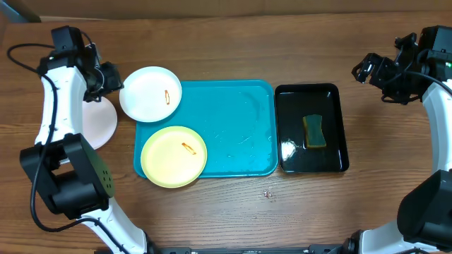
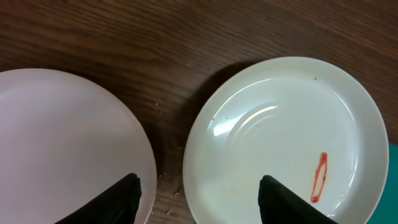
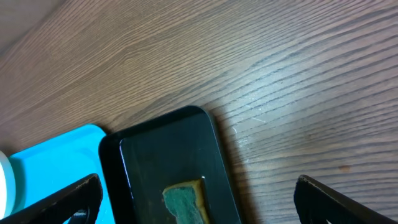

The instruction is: Clean dirty plates on tray and stack at the side

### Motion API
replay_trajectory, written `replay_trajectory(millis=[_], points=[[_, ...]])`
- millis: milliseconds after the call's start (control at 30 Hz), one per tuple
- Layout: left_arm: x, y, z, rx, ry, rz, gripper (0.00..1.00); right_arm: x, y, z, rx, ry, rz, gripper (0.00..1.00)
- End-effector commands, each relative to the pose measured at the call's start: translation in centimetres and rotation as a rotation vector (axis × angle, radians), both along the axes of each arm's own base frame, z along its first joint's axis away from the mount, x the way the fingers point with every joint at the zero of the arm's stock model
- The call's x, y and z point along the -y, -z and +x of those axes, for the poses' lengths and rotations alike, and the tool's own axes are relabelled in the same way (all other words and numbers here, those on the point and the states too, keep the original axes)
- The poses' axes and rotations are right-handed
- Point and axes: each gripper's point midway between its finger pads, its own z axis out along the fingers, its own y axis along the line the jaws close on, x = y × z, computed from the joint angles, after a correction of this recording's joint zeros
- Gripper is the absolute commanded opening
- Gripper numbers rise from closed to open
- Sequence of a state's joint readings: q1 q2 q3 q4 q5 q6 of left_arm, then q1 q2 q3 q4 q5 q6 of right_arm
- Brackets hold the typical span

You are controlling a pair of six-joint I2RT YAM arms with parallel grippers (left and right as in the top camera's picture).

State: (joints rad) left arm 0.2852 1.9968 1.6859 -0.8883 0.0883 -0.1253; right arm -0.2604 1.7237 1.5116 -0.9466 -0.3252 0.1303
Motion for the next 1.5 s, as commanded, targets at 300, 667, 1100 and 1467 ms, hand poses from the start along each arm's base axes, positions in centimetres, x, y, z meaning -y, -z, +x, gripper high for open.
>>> replay_trajectory(millis=[300, 667, 1100, 1467], points=[[1.0, 4.2, -0.8, 0.010, 0.034, 0.010, 0.58, 0.2, -0.5, 0.0, 0.013, 0.005, -0.005, 1.00], [3.9, 5.9, -0.4, 0.028, 0.099, -0.001, 0.47, 0.2, -0.5, 0.0, 0.013, 0.005, -0.005, 1.00], [4.7, 6.5, -0.4, 0.029, 0.116, 0.018, 0.39, 0.2, -0.5, 0.0, 0.013, 0.005, -0.005, 1.00], [4.9, 6.5, -0.4, 0.031, 0.119, 0.016, 0.24, 0.2, -0.5, 0.0, 0.013, 0.005, -0.005, 1.00]])
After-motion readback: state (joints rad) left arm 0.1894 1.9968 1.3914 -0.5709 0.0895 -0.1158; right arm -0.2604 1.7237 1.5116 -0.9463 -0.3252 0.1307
